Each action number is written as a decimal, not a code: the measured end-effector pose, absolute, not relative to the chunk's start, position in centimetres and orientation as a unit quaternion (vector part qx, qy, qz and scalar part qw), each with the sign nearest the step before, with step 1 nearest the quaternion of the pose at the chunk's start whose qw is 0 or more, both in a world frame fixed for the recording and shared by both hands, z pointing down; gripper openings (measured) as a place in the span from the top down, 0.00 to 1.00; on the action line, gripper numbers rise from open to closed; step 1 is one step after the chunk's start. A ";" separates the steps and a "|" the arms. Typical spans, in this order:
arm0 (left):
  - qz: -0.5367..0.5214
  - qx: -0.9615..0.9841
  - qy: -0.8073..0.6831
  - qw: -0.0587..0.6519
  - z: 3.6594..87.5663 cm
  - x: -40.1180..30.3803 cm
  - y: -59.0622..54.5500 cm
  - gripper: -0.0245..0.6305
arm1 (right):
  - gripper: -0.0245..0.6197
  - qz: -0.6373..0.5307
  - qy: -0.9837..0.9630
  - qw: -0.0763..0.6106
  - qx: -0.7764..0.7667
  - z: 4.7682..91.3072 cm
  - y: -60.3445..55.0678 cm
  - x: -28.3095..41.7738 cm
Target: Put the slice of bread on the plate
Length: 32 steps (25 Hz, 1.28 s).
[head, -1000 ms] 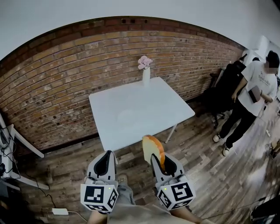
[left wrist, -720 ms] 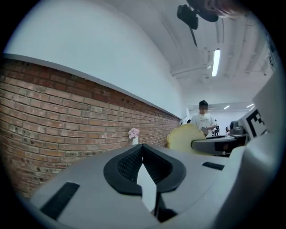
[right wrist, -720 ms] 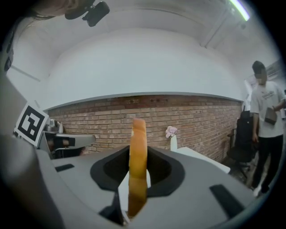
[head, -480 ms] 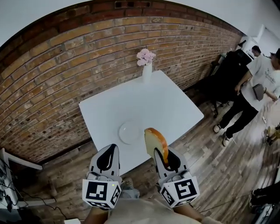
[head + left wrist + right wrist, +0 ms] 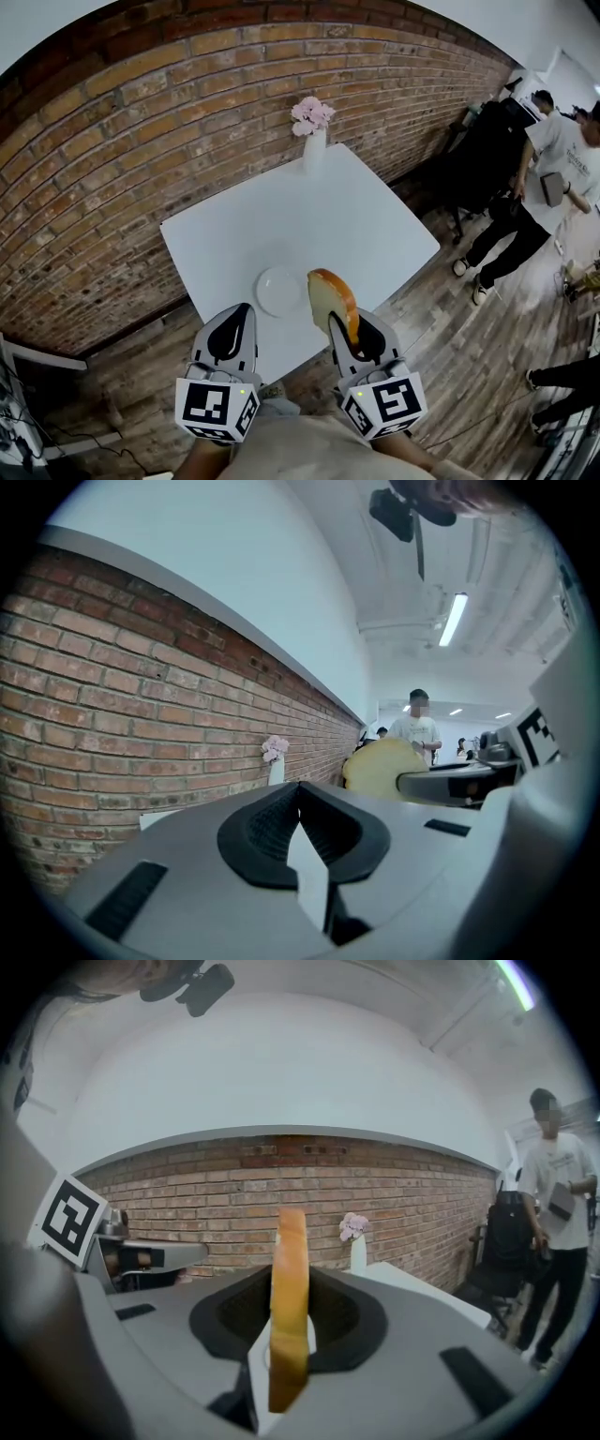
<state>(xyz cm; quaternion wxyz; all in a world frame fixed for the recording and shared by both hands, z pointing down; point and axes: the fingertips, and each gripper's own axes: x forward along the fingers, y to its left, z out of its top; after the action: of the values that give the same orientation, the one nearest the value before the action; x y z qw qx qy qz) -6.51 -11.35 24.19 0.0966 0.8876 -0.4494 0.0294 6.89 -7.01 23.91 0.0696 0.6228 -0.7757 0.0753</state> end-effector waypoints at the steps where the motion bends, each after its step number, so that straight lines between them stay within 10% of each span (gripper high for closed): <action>1: 0.030 0.888 -0.449 0.097 24.3 -6.6 -11.5 0.95 | 0.81 0.076 -0.775 0.070 0.624 24.0 -7.1 6.8; 32: 0.040 0.885 -0.448 0.120 30.6 -4.3 -13.5 0.95 | 0.81 0.152 -0.830 0.102 0.527 32.5 -10.4 5.8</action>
<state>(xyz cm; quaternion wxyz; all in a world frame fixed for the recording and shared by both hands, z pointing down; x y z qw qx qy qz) -4.33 -13.55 30.60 0.1204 0.8849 -0.4482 0.0398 5.79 -10.42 32.53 0.1021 0.5272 -0.8298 0.1519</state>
